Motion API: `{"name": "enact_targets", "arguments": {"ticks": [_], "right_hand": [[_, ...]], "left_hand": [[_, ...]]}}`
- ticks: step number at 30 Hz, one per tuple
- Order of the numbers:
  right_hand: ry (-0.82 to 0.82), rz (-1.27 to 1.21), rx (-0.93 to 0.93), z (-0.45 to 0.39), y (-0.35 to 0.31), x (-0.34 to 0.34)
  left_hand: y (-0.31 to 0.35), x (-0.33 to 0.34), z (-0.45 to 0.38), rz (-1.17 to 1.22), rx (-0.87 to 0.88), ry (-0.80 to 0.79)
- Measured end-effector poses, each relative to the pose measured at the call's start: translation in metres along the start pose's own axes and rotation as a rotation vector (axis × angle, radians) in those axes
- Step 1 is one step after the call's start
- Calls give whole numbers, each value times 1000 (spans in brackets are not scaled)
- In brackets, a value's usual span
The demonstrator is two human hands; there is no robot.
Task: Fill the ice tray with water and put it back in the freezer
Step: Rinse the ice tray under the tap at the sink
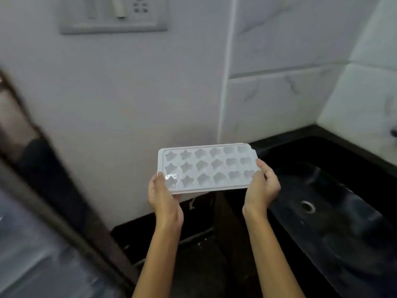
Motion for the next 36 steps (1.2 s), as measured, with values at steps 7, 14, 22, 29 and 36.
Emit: {"name": "enact_targets", "arguments": {"ticks": [7, 14, 22, 29, 36], "right_hand": [[322, 34, -43, -84, -16, -62], [524, 103, -49, -142, -29, -149], [643, 159, -29, -210, -45, -225], [562, 739, -54, -280, -65, -256], [272, 672, -219, -366, -104, -214]], "left_hand": [[-83, 97, -8, -178, -293, -366], [-172, 159, 22, -283, -584, -555], [-251, 227, 59, -335, -749, -707], [-302, 281, 70, -361, -711, -745], [-331, 324, 70, -355, -715, -731]]}}
Point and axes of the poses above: each hand's wrist, its own z-axis away from the middle knuckle, its own x-axis out of the palm, y = z × x, the point moved 1 cm from there along -z, towards the middle knuckle, and after that the axes turned 1 degree about -x, right-handed, at the moved point
